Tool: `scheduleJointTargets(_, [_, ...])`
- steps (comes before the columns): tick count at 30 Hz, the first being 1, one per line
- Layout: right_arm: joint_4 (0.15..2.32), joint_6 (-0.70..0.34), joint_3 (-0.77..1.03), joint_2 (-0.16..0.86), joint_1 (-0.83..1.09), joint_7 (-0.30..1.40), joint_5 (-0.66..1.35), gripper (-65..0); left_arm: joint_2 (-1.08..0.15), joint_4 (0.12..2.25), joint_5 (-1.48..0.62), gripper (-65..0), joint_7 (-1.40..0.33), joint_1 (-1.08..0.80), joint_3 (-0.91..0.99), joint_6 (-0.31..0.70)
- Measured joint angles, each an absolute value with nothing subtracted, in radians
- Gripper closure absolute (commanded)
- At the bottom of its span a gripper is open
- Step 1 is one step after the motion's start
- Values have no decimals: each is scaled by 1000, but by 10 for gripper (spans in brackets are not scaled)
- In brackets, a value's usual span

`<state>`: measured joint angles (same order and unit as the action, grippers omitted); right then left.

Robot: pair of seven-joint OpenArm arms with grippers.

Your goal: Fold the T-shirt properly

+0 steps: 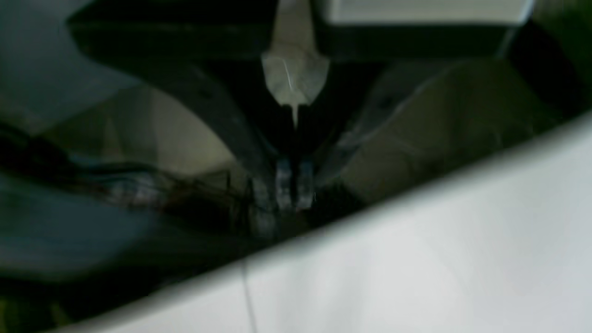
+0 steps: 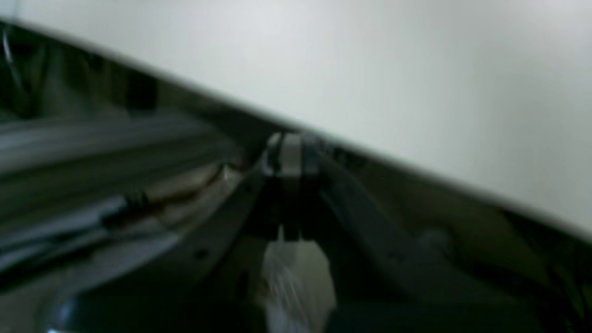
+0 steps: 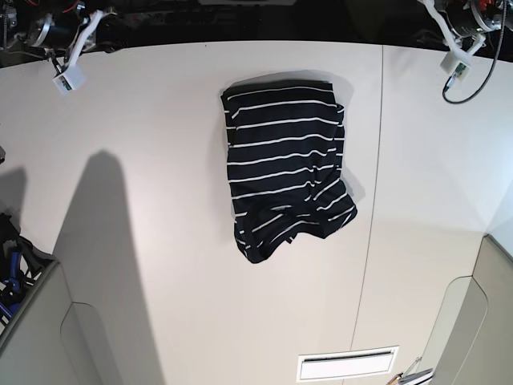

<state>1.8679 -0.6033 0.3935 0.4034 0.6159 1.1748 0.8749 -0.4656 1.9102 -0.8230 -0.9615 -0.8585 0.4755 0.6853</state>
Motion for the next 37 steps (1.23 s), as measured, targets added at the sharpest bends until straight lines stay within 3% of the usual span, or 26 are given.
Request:
scheduleJointTargets(8, [1847, -594, 302, 572, 771, 1162, 859, 0, -469, 1855, -683, 0, -926, -1039, 432, 685])
scheduleJointTargets(13, [1745, -591, 122, 657, 803, 1152, 867, 0, -469, 1695, -484, -1, -762, -1064, 276, 577])
scheduleJointTargets(16, [1636, -592, 6, 687, 803, 1034, 865, 0, -469, 1577, -380, -1, -592, -1060, 169, 519])
scheduleJointTargets(20, [1467, -591, -149, 686, 775, 819, 773, 0, -468, 1401, -358, -1, -452, -1011, 27, 441])
scheduleJointTargets(29, [1090, -588, -404, 577, 547, 785, 431, 0, -459, 975, -374, -1, -448, -663, -327, 430])
scheduleJointTargets(37, [909, -581, -429, 534, 410, 785, 411, 0, -358, 771, -377, -1, -444, -469, -425, 432])
